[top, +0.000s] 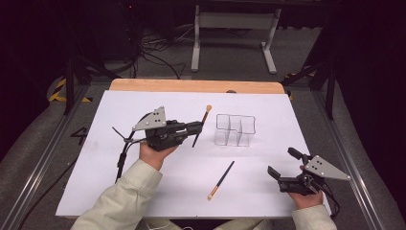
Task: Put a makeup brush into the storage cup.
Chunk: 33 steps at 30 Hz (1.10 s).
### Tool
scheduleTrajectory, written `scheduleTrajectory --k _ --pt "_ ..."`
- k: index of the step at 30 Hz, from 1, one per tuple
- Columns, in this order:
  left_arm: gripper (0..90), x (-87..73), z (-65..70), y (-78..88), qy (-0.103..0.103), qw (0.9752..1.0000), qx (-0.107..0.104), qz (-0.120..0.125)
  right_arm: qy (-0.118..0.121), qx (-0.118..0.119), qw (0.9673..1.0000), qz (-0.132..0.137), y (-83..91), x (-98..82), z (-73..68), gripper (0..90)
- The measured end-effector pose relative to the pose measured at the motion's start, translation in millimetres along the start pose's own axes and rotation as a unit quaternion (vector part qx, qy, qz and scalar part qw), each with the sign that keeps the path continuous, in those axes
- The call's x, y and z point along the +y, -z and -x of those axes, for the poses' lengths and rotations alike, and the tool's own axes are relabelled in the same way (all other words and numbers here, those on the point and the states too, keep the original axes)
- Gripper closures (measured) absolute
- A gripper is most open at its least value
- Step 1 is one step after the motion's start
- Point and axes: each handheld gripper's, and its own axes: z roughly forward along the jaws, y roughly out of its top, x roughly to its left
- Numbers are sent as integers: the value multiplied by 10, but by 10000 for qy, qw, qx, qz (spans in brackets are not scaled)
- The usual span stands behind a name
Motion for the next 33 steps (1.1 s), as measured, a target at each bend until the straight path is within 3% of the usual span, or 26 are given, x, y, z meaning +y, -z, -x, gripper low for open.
scheduleTrajectory --k 10,22,33 --pt "823 46 -61 -217 135 9997 -174 98 1 12 10000 0 16 -5 0 1" --pt "823 74 -151 -406 153 9997 -160 80 -67 -70 10000 2 84 -41 21 1" --pt "823 121 -225 -616 188 9996 -132 142 -73 10 10000 45 57 -31 36 1"
